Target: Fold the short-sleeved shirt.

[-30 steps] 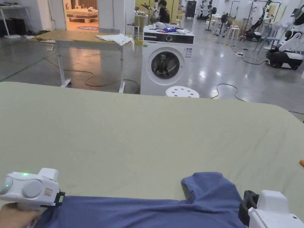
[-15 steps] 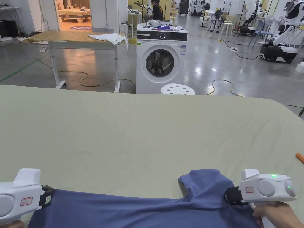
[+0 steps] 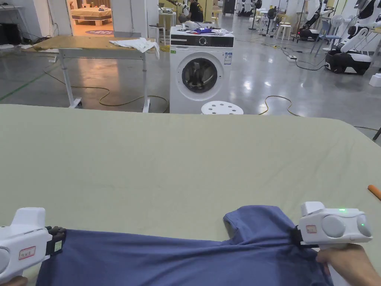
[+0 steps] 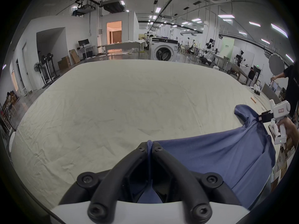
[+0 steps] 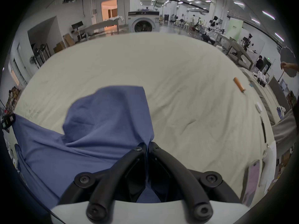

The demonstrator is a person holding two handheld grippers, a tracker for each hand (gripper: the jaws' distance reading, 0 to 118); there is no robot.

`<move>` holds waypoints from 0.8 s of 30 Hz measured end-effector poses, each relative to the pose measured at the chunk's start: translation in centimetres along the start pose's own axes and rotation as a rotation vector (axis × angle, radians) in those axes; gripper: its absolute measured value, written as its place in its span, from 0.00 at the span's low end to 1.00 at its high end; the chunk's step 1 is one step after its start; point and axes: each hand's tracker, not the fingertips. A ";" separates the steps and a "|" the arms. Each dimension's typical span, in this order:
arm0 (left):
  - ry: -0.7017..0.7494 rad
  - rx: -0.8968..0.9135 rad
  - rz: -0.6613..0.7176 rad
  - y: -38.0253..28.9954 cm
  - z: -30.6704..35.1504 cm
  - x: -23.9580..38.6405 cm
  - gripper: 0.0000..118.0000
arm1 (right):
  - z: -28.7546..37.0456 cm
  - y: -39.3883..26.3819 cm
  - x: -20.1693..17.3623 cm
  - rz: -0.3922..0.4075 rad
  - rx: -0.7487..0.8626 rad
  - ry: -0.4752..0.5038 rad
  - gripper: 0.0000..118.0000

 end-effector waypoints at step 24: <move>-0.135 -0.004 0.049 -10.5 14.1 -2.7 0.00 | 20.0 -17.4 -0.2 0.042 0.033 0.028 0.00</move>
